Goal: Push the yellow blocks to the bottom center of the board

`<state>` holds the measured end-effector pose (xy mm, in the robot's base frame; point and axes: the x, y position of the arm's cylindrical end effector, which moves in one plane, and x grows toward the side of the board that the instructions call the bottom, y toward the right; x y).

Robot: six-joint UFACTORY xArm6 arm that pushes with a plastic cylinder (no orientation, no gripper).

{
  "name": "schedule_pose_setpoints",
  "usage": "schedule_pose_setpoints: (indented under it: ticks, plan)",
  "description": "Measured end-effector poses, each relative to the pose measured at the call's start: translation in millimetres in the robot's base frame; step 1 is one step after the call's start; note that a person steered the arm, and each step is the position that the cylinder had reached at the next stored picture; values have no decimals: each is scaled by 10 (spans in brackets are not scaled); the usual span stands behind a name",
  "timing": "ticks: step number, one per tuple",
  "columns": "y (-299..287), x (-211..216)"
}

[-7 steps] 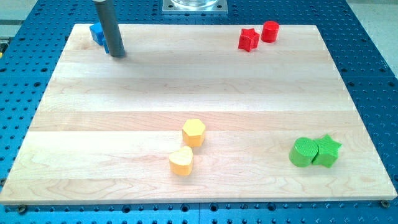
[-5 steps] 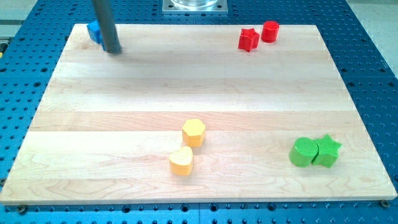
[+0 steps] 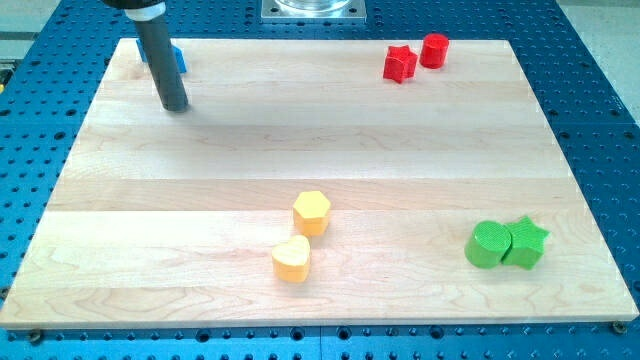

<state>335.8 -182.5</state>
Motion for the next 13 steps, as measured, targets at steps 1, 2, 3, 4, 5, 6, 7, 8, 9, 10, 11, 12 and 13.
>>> schedule_pose_setpoints:
  ticks: [1, 2, 3, 4, 5, 6, 7, 8, 9, 10, 11, 12, 13]
  plan:
    - [6, 53]
    - [6, 136]
    - [6, 176]
    - [6, 190]
    - [6, 190]
    - [50, 190]
    - [176, 262]
    - [853, 557]
    - [1137, 940]
    - [1517, 990]
    - [1597, 1362]
    - [1473, 1844]
    - [1473, 2097]
